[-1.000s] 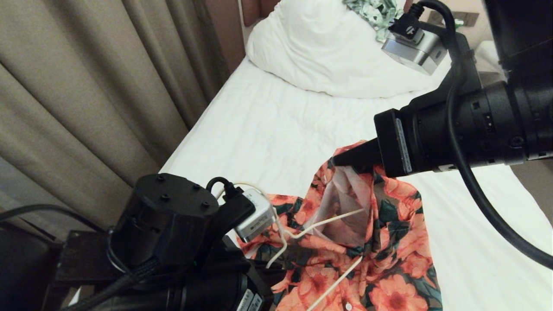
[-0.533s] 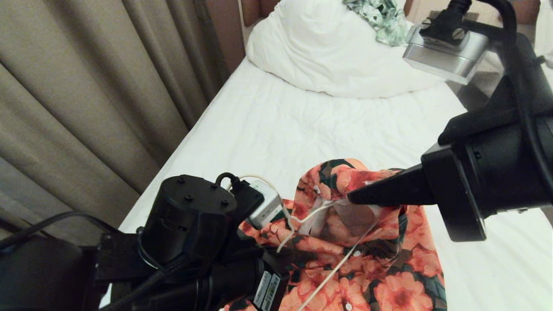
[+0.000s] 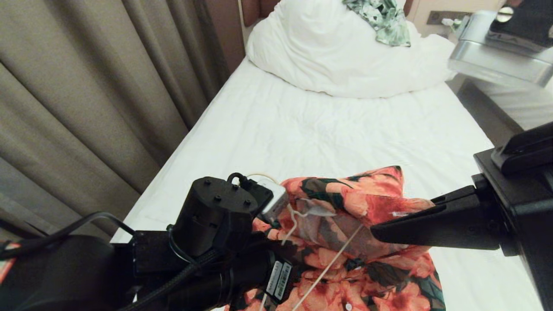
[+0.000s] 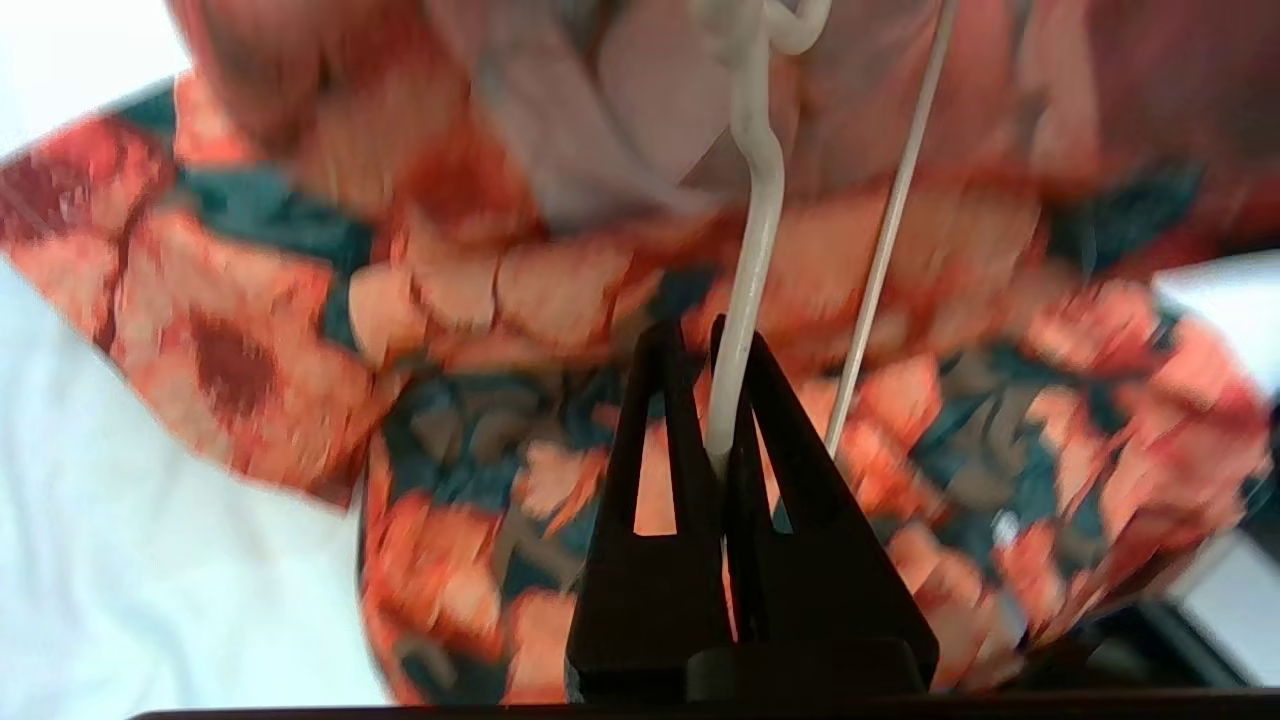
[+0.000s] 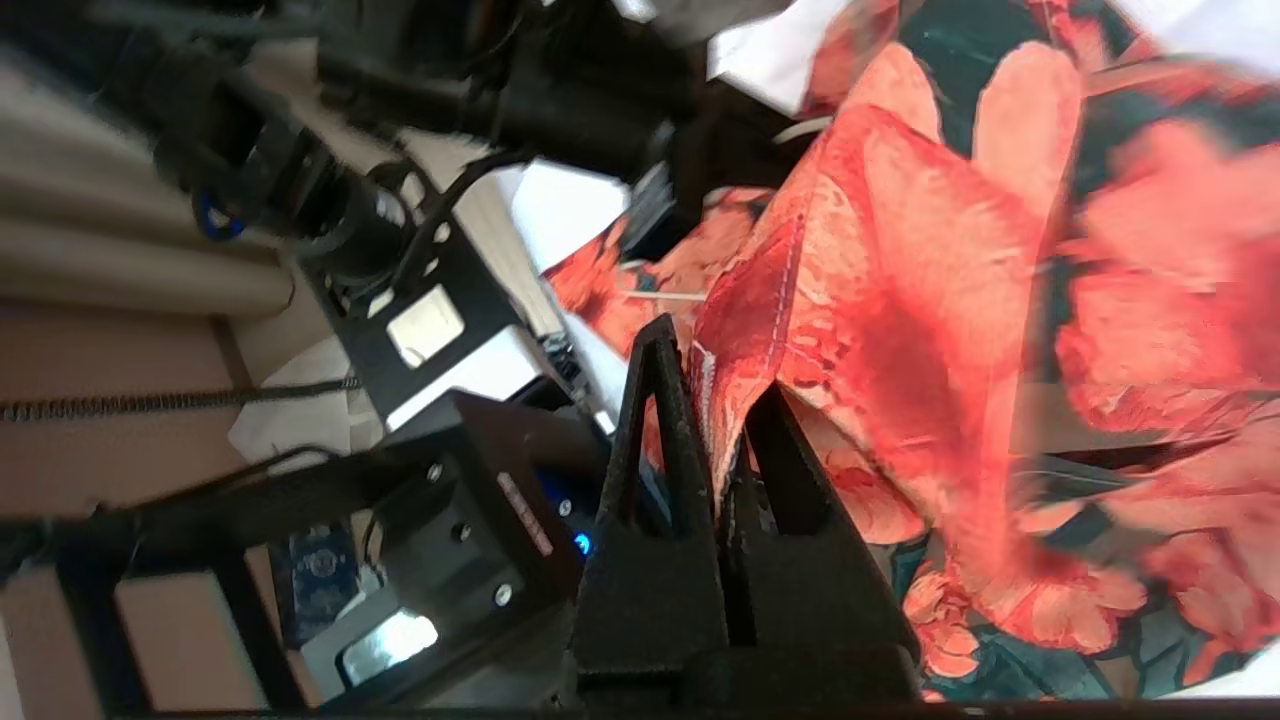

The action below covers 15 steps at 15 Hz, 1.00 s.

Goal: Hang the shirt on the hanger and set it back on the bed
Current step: Hook one side of the shirt onto the hanger

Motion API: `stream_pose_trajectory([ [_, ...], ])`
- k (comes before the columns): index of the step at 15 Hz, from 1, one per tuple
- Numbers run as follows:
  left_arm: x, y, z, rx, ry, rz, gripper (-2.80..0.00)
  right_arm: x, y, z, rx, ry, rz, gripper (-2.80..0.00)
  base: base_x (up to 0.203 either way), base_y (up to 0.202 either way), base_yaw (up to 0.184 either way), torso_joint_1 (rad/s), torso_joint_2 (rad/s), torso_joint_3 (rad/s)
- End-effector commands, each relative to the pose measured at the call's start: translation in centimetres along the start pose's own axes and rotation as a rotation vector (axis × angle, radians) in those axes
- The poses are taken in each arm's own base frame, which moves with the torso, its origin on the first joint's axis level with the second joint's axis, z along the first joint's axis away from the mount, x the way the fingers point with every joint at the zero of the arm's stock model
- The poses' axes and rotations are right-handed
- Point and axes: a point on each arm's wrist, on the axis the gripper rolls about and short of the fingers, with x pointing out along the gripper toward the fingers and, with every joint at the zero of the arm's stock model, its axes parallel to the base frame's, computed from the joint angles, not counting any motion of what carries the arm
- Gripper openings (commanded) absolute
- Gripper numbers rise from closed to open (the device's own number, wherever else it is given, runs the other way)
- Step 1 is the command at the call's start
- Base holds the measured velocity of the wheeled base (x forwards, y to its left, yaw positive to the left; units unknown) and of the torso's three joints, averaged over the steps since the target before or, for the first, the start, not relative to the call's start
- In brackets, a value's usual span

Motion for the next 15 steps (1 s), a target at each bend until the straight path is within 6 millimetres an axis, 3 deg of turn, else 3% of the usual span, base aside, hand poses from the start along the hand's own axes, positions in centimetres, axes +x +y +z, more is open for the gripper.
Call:
stream_pose_trajectory([
  [1, 0.1, -0.1, 0.2, -0.009, -0.021, -0.002, -2.80, 0.2, 0.3, -0.5, -0.021, 0.023, 0.014, -2.80, 0.000, 0.000, 0.000, 0.000, 0.00, 0.000],
  [5, 0.1, -0.2, 1.1, -0.072, -0.103, -0.015, -2.80, -0.1, 0.3, -1.0, -0.057, 0.032, 0.016, -2.80, 0.000, 0.000, 0.000, 0.000, 0.00, 0.000],
  [15, -0.3, -0.8, 1.0, -0.072, -0.129, -0.043, -2.80, 0.6, 0.7, -1.6, -0.157, 0.065, 0.041, -2.80, 0.000, 0.000, 0.000, 0.000, 0.00, 0.000],
])
